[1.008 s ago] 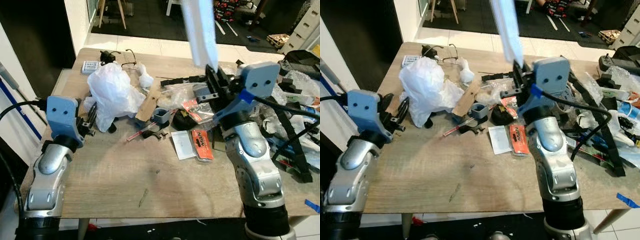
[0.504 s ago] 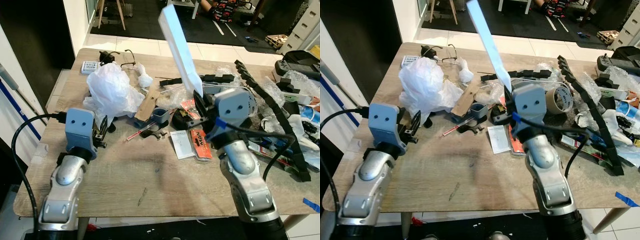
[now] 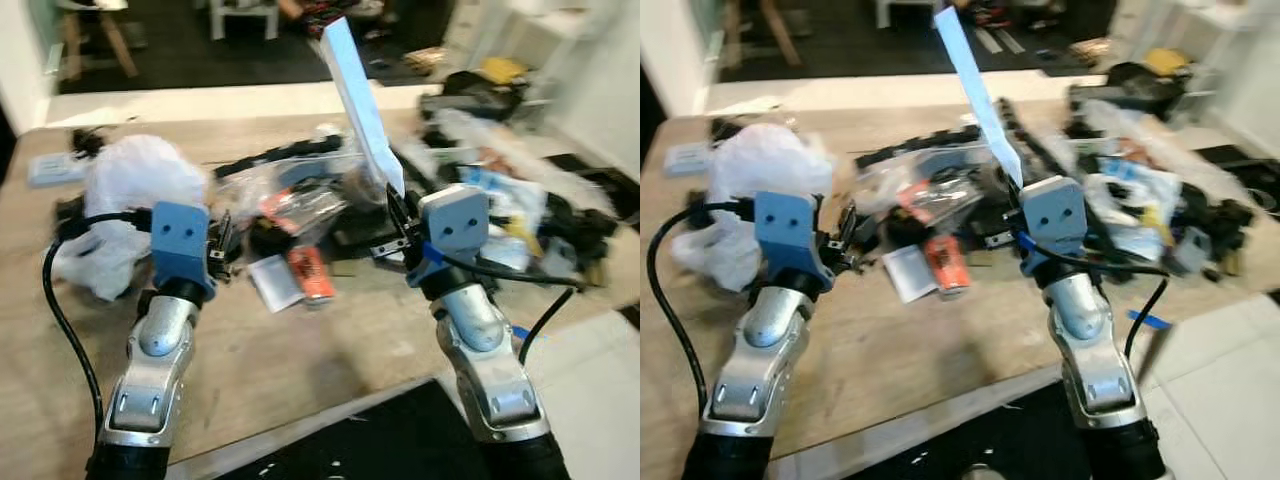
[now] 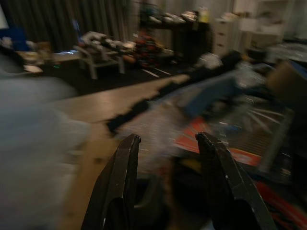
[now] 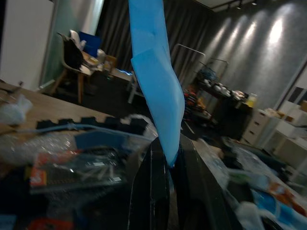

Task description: Picking trash to rubbish bin

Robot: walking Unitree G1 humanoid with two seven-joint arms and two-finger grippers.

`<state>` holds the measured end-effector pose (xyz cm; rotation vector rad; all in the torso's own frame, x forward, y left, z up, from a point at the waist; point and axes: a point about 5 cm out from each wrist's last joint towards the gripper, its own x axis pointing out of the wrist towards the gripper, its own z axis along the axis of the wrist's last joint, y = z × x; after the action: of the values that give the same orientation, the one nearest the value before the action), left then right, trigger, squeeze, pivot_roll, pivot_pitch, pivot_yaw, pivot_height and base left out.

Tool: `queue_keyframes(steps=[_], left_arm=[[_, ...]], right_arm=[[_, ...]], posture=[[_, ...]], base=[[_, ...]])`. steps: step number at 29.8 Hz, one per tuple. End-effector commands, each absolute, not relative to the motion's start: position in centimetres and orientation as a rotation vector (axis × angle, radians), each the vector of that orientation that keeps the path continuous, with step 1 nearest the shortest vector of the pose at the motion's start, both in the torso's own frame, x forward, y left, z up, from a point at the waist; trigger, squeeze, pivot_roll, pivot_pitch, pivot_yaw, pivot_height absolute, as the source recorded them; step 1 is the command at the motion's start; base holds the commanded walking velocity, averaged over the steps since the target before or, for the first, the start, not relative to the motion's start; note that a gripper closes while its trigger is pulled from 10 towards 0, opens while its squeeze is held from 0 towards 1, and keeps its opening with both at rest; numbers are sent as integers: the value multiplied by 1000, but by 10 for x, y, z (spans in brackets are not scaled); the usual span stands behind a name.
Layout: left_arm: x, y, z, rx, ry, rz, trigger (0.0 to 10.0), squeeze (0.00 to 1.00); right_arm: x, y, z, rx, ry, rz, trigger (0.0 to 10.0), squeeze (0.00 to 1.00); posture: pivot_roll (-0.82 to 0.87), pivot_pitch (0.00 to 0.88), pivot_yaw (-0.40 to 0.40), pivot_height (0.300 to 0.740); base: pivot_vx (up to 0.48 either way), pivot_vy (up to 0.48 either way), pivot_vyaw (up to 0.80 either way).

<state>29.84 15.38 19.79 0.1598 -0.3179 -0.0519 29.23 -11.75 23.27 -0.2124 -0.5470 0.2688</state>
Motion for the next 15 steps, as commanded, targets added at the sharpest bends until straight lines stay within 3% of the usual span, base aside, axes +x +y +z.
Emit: queue_keyframes(steps=[1,15], left_arm=[[298,153,192,173,-292,-54,10000,0],[296,158,188,183,-270,-21,10000,0]], right_arm=[[293,-116,229,-215,-538,277,10000,0],[297,-106,225,-207,-549,306,10000,0]], posture=[[-32,90,-102,740],[-8,104,-99,740]], base=[[0,0,-800],[0,0,-800]])
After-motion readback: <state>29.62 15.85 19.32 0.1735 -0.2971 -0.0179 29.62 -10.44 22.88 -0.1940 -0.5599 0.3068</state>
